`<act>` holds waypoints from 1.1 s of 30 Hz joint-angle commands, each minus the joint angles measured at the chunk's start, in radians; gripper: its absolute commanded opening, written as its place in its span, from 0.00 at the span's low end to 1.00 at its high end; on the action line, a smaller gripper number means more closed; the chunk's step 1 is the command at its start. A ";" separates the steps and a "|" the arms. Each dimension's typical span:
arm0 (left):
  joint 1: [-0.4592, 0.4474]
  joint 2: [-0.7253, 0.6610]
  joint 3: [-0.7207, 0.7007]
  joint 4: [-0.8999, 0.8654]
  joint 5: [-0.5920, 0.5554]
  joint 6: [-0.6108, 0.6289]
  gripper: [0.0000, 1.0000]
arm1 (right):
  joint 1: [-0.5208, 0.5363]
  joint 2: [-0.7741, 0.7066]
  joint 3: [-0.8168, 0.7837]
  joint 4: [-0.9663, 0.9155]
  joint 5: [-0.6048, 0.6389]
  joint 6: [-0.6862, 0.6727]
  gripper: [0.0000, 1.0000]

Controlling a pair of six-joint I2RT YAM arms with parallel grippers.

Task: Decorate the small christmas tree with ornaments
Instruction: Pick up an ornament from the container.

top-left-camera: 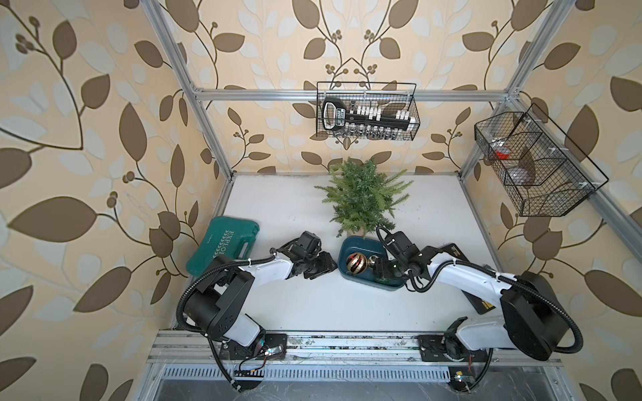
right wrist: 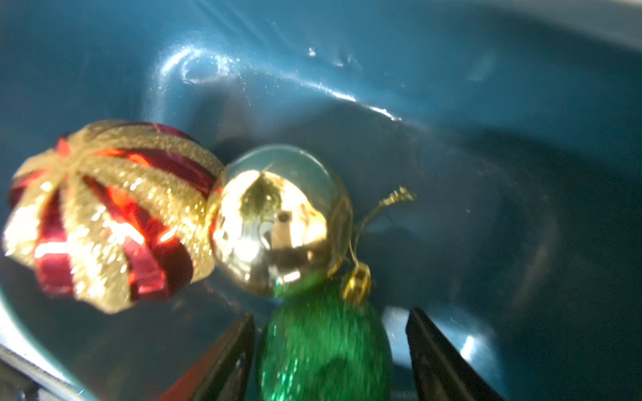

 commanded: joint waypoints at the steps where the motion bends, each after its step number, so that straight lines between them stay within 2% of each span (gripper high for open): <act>1: -0.006 -0.045 -0.017 -0.016 -0.033 -0.002 0.56 | 0.009 0.013 -0.013 0.000 -0.003 0.014 0.70; 5: -0.007 -0.069 -0.019 -0.027 -0.038 -0.004 0.56 | 0.017 -0.006 -0.012 -0.028 -0.018 0.023 0.75; 6: -0.006 -0.089 -0.019 -0.029 -0.038 -0.004 0.57 | 0.020 -0.015 -0.010 -0.039 -0.017 0.024 0.89; 7: -0.006 -0.094 -0.020 -0.031 -0.040 -0.004 0.57 | 0.022 -0.025 -0.006 -0.052 -0.013 0.025 0.91; 13: -0.006 -0.086 -0.018 -0.023 -0.034 -0.004 0.57 | 0.023 -0.072 0.015 -0.109 0.003 0.034 0.88; 18: -0.006 -0.078 -0.025 -0.011 -0.029 -0.009 0.57 | 0.030 -0.098 -0.001 -0.051 0.060 0.039 0.85; 28: -0.006 -0.085 -0.034 -0.023 -0.027 -0.006 0.57 | 0.030 -0.007 0.018 0.032 0.163 0.047 0.81; 33: -0.006 -0.084 -0.033 -0.028 -0.027 -0.006 0.57 | 0.030 -0.005 -0.004 0.106 0.170 0.054 0.81</act>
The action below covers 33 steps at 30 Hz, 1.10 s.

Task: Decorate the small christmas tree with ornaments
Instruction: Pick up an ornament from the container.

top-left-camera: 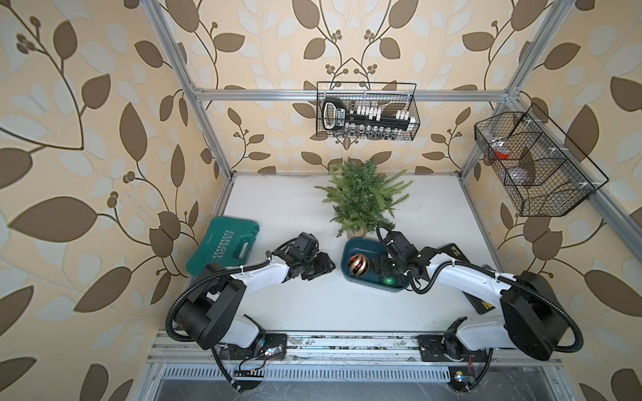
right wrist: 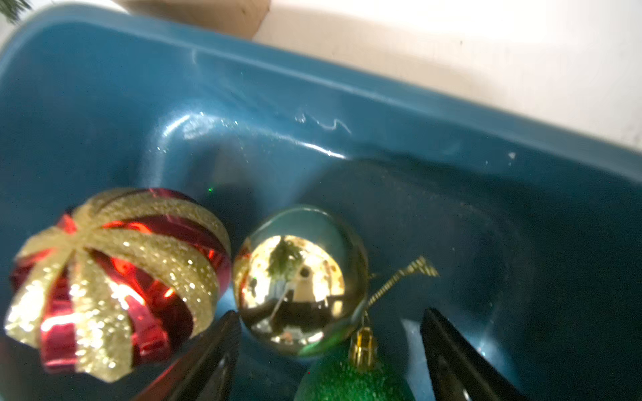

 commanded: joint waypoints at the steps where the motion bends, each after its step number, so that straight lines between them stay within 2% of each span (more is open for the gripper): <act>1: -0.007 -0.014 -0.006 -0.010 -0.005 -0.002 0.57 | 0.005 0.003 -0.006 0.065 0.037 0.014 0.81; 15: -0.007 -0.015 0.005 -0.035 -0.011 -0.001 0.56 | 0.006 0.071 -0.020 0.086 0.052 0.022 0.79; 21: -0.005 -0.021 0.009 -0.049 -0.018 0.003 0.56 | 0.006 0.040 -0.047 0.085 0.047 0.024 0.62; 23: -0.006 -0.030 0.016 -0.061 -0.021 0.007 0.55 | 0.006 0.012 -0.045 0.072 0.040 0.016 0.56; 29: -0.006 -0.138 0.023 -0.124 -0.059 0.018 0.55 | 0.005 -0.174 -0.020 -0.031 -0.002 -0.036 0.54; 33: -0.007 -0.253 0.039 -0.188 -0.088 0.038 0.55 | 0.004 -0.344 0.008 -0.100 -0.096 -0.100 0.54</act>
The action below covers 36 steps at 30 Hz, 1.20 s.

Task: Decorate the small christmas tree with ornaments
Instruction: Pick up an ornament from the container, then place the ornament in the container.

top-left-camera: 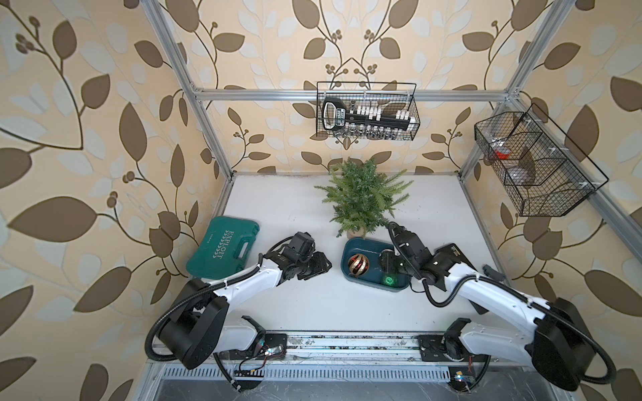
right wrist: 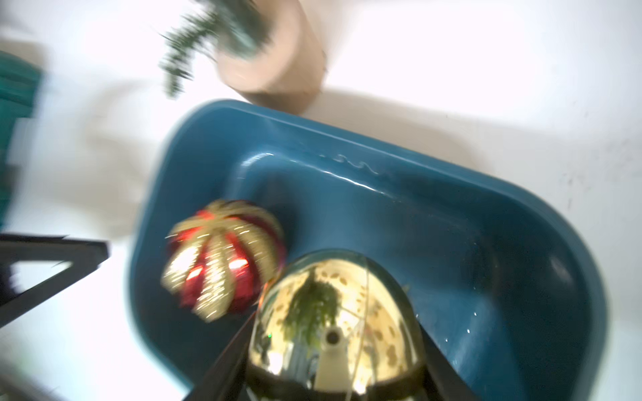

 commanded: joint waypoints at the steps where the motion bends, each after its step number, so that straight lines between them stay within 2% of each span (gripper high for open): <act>1: -0.007 -0.109 0.044 -0.072 -0.047 0.033 0.55 | 0.001 -0.113 0.050 -0.096 -0.096 -0.070 0.54; 6: -0.004 -0.234 0.091 -0.114 -0.043 0.056 0.56 | -0.002 -0.237 0.121 -0.165 -0.196 -0.116 0.54; 10: -0.006 -0.285 0.136 -0.120 -0.014 0.070 0.57 | -0.002 -0.266 0.169 -0.170 -0.207 -0.121 0.54; 15: -0.006 -0.288 0.157 -0.127 -0.002 0.075 0.57 | -0.001 -0.213 0.145 -0.137 -0.195 -0.127 0.54; 26: -0.005 -0.253 0.072 -0.070 0.008 0.047 0.57 | -0.002 -0.089 -0.060 0.081 -0.090 -0.091 0.54; 36: -0.006 -0.217 0.056 -0.038 0.012 0.039 0.56 | -0.004 0.060 -0.142 0.232 -0.038 -0.074 0.55</act>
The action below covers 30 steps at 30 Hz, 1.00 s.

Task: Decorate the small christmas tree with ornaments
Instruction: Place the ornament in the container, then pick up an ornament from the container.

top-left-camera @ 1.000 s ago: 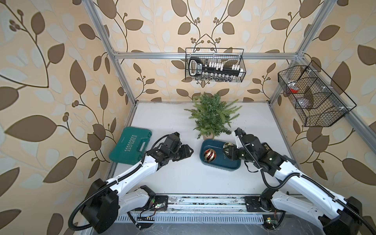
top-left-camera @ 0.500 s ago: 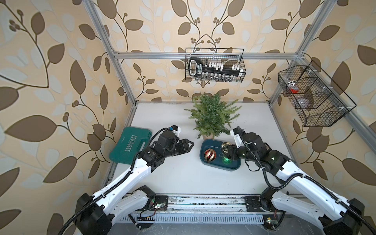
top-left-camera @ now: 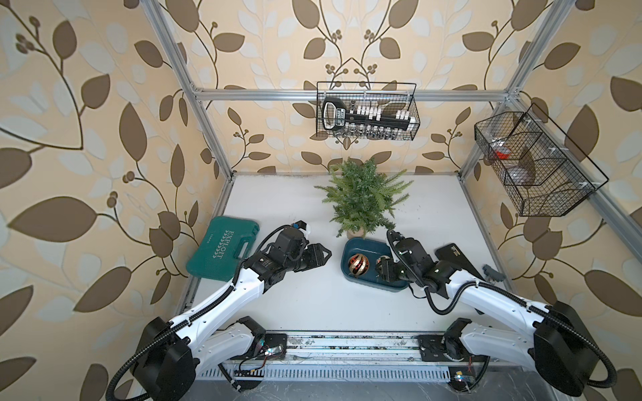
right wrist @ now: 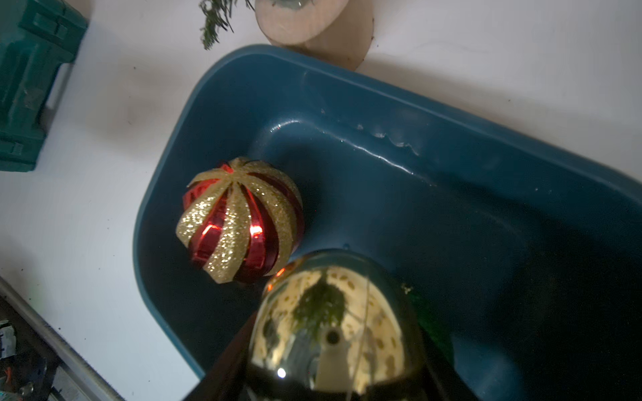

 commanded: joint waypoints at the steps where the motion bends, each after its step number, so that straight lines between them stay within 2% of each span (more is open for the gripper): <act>1: -0.007 0.002 -0.006 0.038 0.010 -0.007 0.56 | -0.002 0.028 -0.024 0.079 0.041 0.013 0.57; 2: -0.006 0.003 -0.008 0.038 0.010 -0.005 0.56 | -0.003 0.033 -0.027 0.084 0.043 0.013 0.59; 4: -0.005 0.007 -0.009 0.038 0.009 -0.004 0.56 | -0.004 0.046 -0.026 0.084 0.055 0.018 0.70; 6: -0.006 0.010 -0.013 0.044 0.012 -0.007 0.56 | -0.004 0.047 -0.021 0.080 0.071 0.022 0.75; 9: -0.006 0.016 -0.013 0.049 0.012 -0.006 0.56 | -0.013 0.031 -0.017 0.073 0.092 0.027 0.75; 16: -0.006 0.022 -0.022 0.054 0.013 -0.008 0.57 | -0.020 0.034 0.008 0.034 0.108 -0.005 0.68; 24: -0.005 0.031 -0.026 0.062 0.012 -0.014 0.57 | -0.021 0.115 0.058 0.006 0.080 -0.040 0.73; 30: -0.004 0.031 -0.028 0.060 0.009 -0.017 0.57 | -0.020 0.170 0.090 -0.062 0.057 -0.062 0.72</act>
